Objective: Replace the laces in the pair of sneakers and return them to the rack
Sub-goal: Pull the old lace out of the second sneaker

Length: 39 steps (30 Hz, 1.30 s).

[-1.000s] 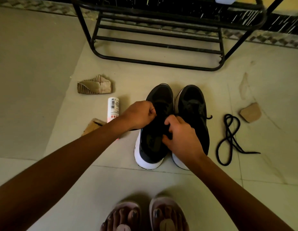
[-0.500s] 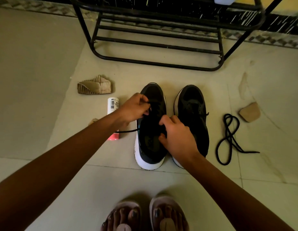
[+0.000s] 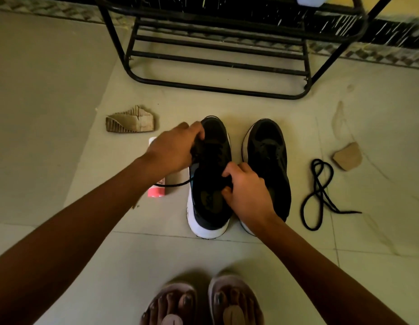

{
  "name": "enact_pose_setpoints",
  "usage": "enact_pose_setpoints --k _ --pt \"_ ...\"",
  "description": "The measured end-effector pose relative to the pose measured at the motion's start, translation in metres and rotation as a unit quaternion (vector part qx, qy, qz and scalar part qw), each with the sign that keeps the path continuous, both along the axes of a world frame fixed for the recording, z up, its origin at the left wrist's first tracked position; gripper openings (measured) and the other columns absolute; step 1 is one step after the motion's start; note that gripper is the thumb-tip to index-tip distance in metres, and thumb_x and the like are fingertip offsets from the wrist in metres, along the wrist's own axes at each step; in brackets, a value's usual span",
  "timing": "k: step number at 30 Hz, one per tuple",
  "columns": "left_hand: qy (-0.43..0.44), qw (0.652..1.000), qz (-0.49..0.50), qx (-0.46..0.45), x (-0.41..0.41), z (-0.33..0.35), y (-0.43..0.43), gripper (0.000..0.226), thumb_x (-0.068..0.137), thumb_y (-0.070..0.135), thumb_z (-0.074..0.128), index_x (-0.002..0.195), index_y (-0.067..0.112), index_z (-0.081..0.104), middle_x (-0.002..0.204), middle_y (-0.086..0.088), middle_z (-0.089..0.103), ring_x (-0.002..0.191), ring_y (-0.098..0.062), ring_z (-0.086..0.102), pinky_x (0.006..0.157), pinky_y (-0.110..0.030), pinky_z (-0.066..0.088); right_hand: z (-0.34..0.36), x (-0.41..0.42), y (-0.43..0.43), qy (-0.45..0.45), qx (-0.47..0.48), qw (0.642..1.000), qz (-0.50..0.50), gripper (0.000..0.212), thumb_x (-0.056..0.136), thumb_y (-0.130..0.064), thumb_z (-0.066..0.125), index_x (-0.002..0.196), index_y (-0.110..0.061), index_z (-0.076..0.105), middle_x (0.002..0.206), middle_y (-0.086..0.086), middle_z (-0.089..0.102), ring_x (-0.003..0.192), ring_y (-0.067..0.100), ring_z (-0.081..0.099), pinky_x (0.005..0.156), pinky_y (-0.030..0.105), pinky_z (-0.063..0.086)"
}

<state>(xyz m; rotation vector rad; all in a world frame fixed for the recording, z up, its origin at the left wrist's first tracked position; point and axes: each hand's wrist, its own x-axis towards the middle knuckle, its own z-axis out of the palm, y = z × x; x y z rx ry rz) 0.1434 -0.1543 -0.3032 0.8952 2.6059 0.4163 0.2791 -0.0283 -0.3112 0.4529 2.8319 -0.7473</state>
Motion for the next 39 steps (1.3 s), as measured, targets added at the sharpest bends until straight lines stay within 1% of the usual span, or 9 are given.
enact_pose_setpoints --k 3,5,8,10,15,18,24,30,39 --pt "0.127 0.99 0.046 0.05 -0.007 -0.002 -0.01 0.031 0.081 -0.001 0.055 0.107 0.016 0.054 0.104 -0.007 0.057 0.091 -0.025 0.06 0.072 -0.034 0.05 0.0 0.001 0.001 -0.001 -0.005 1.0 -0.006 0.025 0.091 -0.017 0.057 0.115 -0.019 0.05 0.113 0.005 0.051 0.094 0.024 0.059 0.086 0.033 0.052" --pt "-0.055 0.952 0.191 0.233 -0.014 0.003 -0.017 0.022 0.084 -0.007 0.051 0.091 0.013 0.057 0.091 -0.005 0.063 0.079 -0.015 0.065 0.071 -0.028 0.051 0.0 0.001 0.001 0.001 -0.004 1.0 -0.008 0.025 0.091 -0.017 0.057 0.114 -0.019 0.051 0.112 0.004 0.05 0.092 0.023 0.059 0.085 0.031 0.052" --pt "-0.416 0.694 0.395 0.435 -0.018 0.015 -0.021 0.022 0.095 0.001 0.043 0.081 0.015 0.052 0.059 0.0 0.056 0.05 -0.008 0.062 0.054 -0.023 0.055 -0.002 0.0 0.0 -0.001 -0.002 1.0 -0.012 0.024 0.09 -0.018 0.058 0.113 -0.019 0.05 0.111 0.005 0.05 0.09 0.023 0.059 0.083 0.032 0.053" --pt "-0.447 0.658 0.422 0.436 -0.022 0.015 -0.026 0.022 0.098 0.016 0.043 0.078 0.02 0.049 0.049 0.005 0.039 0.036 -0.005 0.042 0.037 -0.017 0.039 -0.003 -0.001 0.001 -0.003 0.001 1.0 -0.01 0.023 0.09 -0.017 0.057 0.112 -0.018 0.05 0.11 0.005 0.051 0.089 0.024 0.059 0.083 0.034 0.053" --pt "0.012 0.926 0.341 0.16 -0.044 0.018 -0.062 0.016 0.089 0.029 0.061 0.101 0.018 0.059 0.087 -0.001 0.06 0.075 -0.017 0.056 0.065 -0.029 0.044 -0.005 0.002 0.005 0.009 -0.008 1.0 -0.009 0.024 0.089 -0.018 0.06 0.111 -0.018 0.052 0.106 0.004 0.051 0.087 0.021 0.059 0.079 0.032 0.053" --pt "-0.025 0.985 0.17 0.008 -0.04 0.022 -0.069 0.042 0.08 0.021 0.072 0.119 0.017 0.056 0.117 -0.005 0.058 0.107 -0.024 0.055 0.083 -0.027 0.037 -0.008 0.002 0.009 0.025 -0.032 0.999 -0.015 0.021 0.087 -0.026 0.064 0.106 -0.02 0.057 0.09 -0.004 0.053 0.075 0.011 0.055 0.068 0.023 0.049" --pt "-0.128 0.989 0.073 0.011 0.018 0.016 -0.024 0.042 0.07 0.054 0.072 0.096 0.023 0.061 0.093 0.002 0.067 0.089 -0.016 0.061 0.081 -0.029 0.048 -0.005 -0.012 0.022 0.12 -0.101 0.986 -0.052 0.011 0.088 -0.018 0.064 0.099 -0.017 0.065 0.091 -0.007 0.066 0.076 0.001 0.058 0.071 0.011 0.046" --pt "-0.047 0.989 -0.027 -0.141 0.049 -0.009 -0.008 0.06 0.084 0.059 0.055 0.115 0.008 0.054 0.101 -0.011 0.065 0.09 -0.025 0.063 0.075 -0.033 0.05 -0.013 -0.025 0.024 0.152 -0.103 0.982 -0.048 0.02 0.08 -0.015 0.072 0.097 -0.016 0.062 0.091 -0.005 0.071 0.081 0.006 0.066 0.077 0.025 0.055" --pt "-0.261 0.96 0.086 -0.046 0.059 -0.019 -0.002 0.082 0.097 0.021 0.044 0.145 0.011 -0.021 0.067 -0.008 0.062 0.044 -0.017 0.06 0.046 -0.022 0.053 -0.008 -0.036 0.022 0.119 -0.194 0.97 -0.089 0.03 0.084 -0.005 0.062 0.08 -0.025 0.039 0.08 0.004 0.061 0.072 0.008 0.06 0.067 0.013 0.047"
